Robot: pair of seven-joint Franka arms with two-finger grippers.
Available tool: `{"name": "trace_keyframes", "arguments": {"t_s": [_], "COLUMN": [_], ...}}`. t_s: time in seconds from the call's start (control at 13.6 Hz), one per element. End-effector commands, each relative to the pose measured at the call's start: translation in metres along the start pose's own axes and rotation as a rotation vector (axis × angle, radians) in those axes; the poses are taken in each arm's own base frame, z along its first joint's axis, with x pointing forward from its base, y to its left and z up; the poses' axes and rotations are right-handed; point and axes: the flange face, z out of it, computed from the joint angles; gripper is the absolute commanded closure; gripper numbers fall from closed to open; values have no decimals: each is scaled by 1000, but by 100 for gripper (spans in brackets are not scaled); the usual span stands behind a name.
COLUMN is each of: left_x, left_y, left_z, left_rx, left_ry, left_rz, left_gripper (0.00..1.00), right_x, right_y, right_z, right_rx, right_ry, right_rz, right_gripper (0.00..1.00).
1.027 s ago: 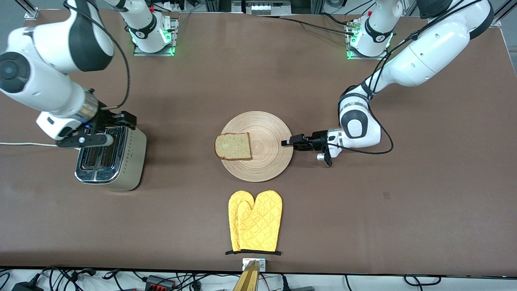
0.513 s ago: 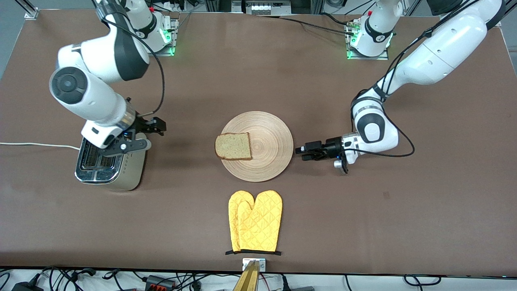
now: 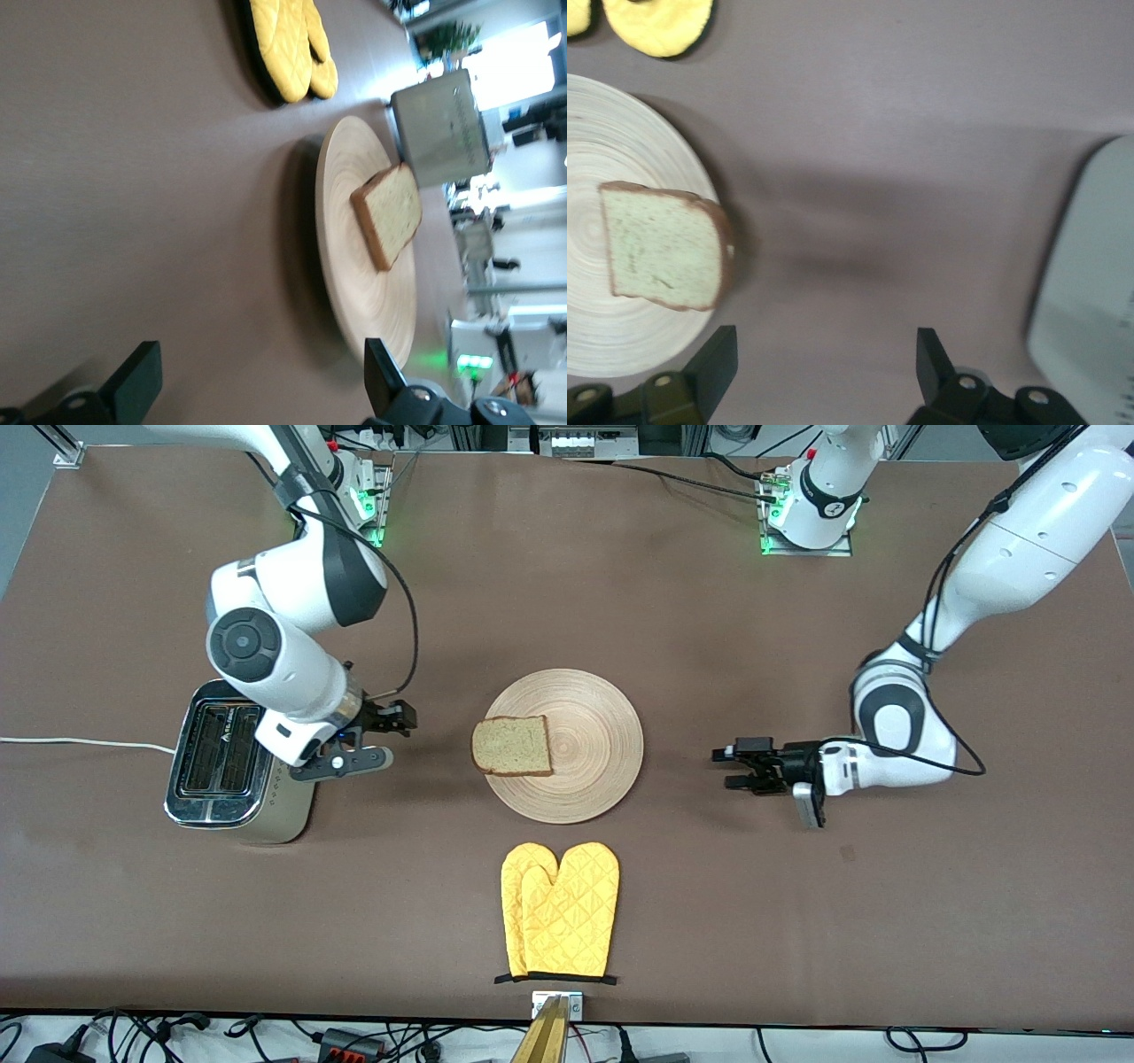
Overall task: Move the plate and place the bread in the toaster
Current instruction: 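Move the right gripper toward the bread while the left gripper releases the plate, then grasp the bread slice edge with the right gripper while the left gripper withdraws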
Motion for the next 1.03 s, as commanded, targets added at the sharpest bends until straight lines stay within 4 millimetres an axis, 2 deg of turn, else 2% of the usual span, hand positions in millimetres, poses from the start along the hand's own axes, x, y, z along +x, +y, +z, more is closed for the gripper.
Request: {"name": "trace_keyframes", "arguments": {"t_s": [0.0, 0.15, 0.22, 0.51, 0.66, 0.81, 0.88, 0.95], "left_x": [24, 34, 37, 50, 54, 54, 56, 61], "left_y": [1, 6, 5, 31, 46, 61, 73, 98], "left_z": [-42, -75, -100, -162, -192, -207, -214, -228], "left_rx": [30, 38, 54, 127, 184, 202, 223, 275], "left_ry": [-126, -217, -264, -453, -535, -595, -621, -634], "left_rz": [74, 112, 112, 83, 34, -19, -49, -70], "left_gripper": [0, 0, 0, 0, 0, 0, 0, 0], "right_x": [8, 10, 12, 10, 7, 8, 9, 9], "right_y": [-21, -41, -47, -79, -87, -85, -85, -85], "right_z": [15, 34, 45, 86, 101, 114, 115, 118], "right_rx": [54, 78, 81, 83, 75, 68, 70, 70], "right_ry": [6, 7, 16, 25, 8, -4, 2, 2], "right_rz": [48, 58, 67, 100, 89, 90, 89, 89], "right_gripper": [20, 26, 26, 30, 30, 30, 30, 30]}}
